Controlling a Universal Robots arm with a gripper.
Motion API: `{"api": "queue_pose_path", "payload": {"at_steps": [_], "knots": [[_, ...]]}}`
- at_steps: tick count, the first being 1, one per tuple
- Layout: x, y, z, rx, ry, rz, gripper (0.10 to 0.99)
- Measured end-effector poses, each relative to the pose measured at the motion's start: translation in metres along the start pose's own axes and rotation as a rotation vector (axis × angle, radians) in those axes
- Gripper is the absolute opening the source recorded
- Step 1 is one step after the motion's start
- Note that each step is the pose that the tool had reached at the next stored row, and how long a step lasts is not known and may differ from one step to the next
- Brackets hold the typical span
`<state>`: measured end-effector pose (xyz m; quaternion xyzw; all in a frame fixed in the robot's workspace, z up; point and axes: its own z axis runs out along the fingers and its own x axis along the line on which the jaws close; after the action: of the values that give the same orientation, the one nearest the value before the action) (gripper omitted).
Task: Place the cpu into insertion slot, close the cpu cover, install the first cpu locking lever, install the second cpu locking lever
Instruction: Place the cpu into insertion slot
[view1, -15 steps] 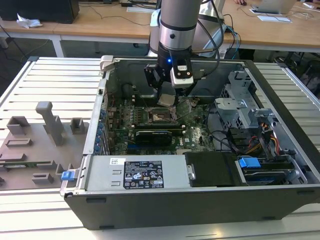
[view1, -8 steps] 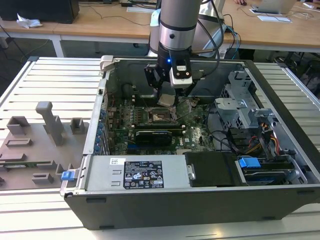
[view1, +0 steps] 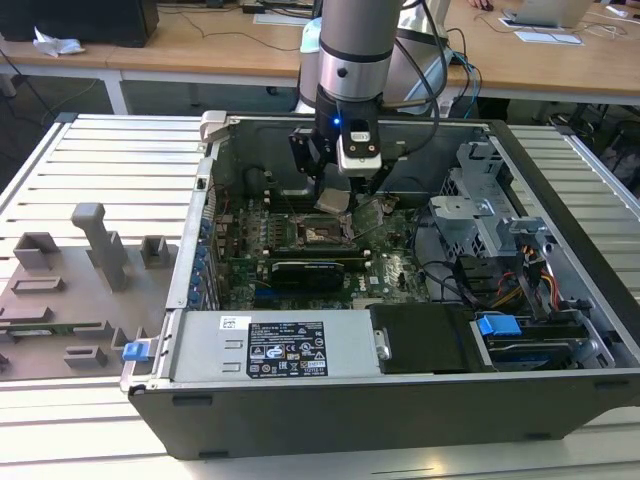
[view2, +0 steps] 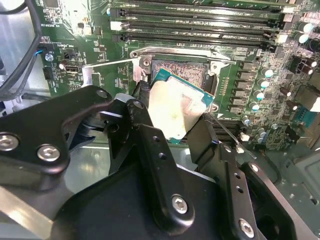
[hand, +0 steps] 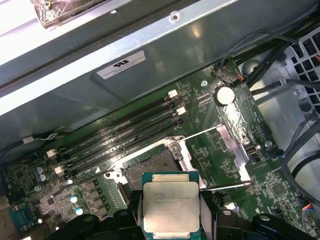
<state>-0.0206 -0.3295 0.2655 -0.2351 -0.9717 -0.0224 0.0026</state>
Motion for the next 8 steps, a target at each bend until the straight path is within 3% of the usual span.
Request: {"api": "queue_pose_path", "payload": {"at_steps": [2,4,8], "knots": [[0.0,0.0,0.0,0.004,-0.0025,0.006,0.541],[0.0,0.0,0.0,0.017,-0.0098,0.022,0.541],[0.0,0.0,0.0,0.024,-0.0144,0.048,0.541]]}}
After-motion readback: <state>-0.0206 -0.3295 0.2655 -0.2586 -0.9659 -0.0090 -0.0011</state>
